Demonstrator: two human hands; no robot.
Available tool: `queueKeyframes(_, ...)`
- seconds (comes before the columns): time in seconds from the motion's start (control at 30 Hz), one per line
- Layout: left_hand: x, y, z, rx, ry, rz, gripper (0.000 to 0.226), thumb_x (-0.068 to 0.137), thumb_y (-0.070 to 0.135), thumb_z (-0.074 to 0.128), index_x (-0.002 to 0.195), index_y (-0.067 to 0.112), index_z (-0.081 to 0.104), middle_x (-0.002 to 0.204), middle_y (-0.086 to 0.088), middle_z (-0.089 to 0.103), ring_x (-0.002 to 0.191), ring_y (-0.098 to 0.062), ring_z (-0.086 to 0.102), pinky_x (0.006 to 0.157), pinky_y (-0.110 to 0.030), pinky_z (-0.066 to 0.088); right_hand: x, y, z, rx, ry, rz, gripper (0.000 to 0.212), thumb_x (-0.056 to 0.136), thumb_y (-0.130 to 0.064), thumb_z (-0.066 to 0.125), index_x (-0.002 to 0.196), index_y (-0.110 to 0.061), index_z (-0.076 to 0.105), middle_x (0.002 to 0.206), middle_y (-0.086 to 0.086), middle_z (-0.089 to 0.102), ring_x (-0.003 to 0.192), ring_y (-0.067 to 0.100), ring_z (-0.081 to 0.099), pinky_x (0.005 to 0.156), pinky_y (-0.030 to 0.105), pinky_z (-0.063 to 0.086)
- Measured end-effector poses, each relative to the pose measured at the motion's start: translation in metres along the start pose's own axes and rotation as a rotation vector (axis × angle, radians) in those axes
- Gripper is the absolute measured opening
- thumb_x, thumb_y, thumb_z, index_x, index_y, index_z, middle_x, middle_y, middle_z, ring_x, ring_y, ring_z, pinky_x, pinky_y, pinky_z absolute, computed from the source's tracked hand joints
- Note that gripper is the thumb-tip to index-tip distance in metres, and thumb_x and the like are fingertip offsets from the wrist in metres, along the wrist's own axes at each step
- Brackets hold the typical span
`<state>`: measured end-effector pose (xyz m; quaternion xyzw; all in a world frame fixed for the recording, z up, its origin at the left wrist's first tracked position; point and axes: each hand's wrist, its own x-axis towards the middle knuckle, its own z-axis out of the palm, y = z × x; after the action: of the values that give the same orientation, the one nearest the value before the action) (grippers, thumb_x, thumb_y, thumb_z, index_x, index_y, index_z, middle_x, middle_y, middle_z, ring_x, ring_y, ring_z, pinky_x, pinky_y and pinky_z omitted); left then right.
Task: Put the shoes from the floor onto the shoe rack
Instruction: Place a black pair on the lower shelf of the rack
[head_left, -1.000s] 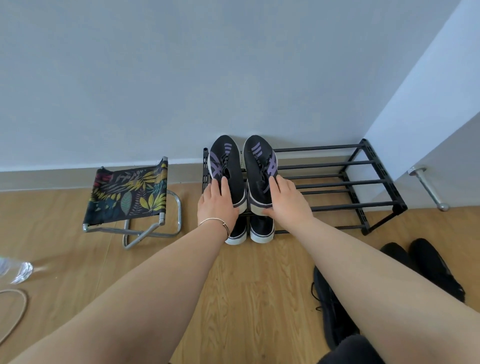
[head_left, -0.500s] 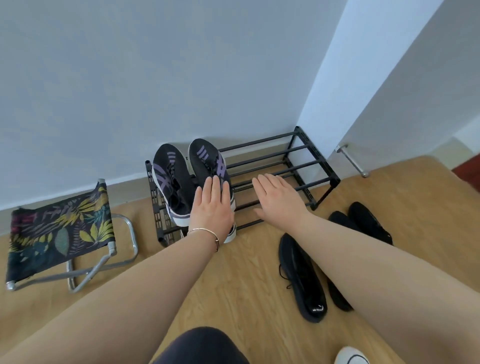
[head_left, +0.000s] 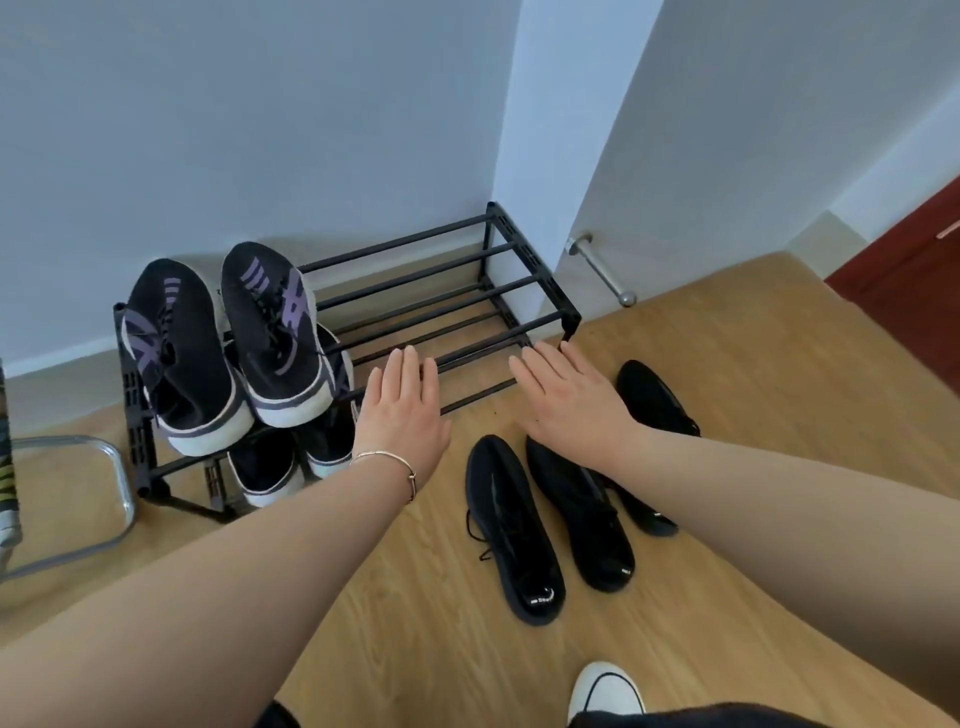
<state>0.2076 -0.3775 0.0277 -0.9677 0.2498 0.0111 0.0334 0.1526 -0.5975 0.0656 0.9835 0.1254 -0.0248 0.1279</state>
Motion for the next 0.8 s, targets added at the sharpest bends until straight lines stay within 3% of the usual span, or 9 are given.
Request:
queueKeyframes(0.2, -0.015, 0.042, 0.04, -0.051, -0.077, 0.043, 0.078, 0.098, 0.052, 0.046, 0.157, 0.007, 0.023, 0.164, -0.02, 0.025, 0.153, -0.034, 0.023, 0.123, -0.047, 0.022, -0.03, 0.016, 0.062, 0.087, -0.05, 0.07, 0.078, 0.089, -0.046, 0.066, 0.147, 0.0, 0.041, 0.143, 0.02, 0.053, 0.136, 0.037, 0.046, 0.116, 0.05, 0.036)
queueKeyframes(0.33, -0.02, 0.074, 0.063, -0.117, -0.199, -0.037, 0.077, 0.098, 0.053, 0.046, 0.156, 0.009, 0.022, 0.163, -0.017, 0.027, 0.15, -0.033, 0.029, 0.12, -0.042, 0.029, -0.064, 0.023, 0.101, 0.153, -0.129, 0.168, 0.08, 0.092, -0.052, 0.06, 0.151, -0.002, 0.038, 0.144, 0.017, 0.054, 0.134, 0.035, 0.049, 0.113, 0.047, 0.04)
queueKeyframes(0.47, -0.024, 0.102, 0.084, -0.175, -0.343, -0.131, 0.076, 0.099, 0.054, 0.044, 0.156, 0.01, 0.02, 0.155, -0.015, 0.034, 0.138, -0.032, 0.038, 0.108, -0.039, 0.043, -0.092, 0.024, 0.131, 0.225, -0.243, 0.27, 0.083, 0.095, -0.06, 0.052, 0.154, -0.005, 0.033, 0.139, 0.014, 0.055, 0.126, 0.031, 0.052, 0.102, 0.041, 0.048)
queueKeyframes(0.57, -0.029, 0.118, 0.101, -0.218, -0.45, -0.183, 0.08, 0.099, 0.054, 0.043, 0.158, 0.009, 0.013, 0.156, -0.015, 0.032, 0.139, -0.032, 0.037, 0.109, -0.04, 0.043, -0.102, 0.021, 0.149, 0.301, -0.317, 0.347, 0.082, 0.096, -0.062, 0.05, 0.153, -0.005, 0.033, 0.136, 0.013, 0.056, 0.122, 0.029, 0.053, 0.096, 0.038, 0.051)
queueKeyframes(0.8, -0.033, 0.14, 0.127, -0.302, -0.652, -0.365, 0.087, 0.097, 0.057, 0.048, 0.159, 0.01, 0.01, 0.151, -0.017, 0.039, 0.135, -0.032, 0.044, 0.102, -0.039, 0.046, -0.102, 0.018, 0.169, 0.461, -0.563, 0.489, 0.056, 0.096, -0.063, 0.047, 0.116, -0.01, 0.05, 0.105, 0.005, 0.064, 0.09, 0.023, 0.065, 0.068, 0.034, 0.055)
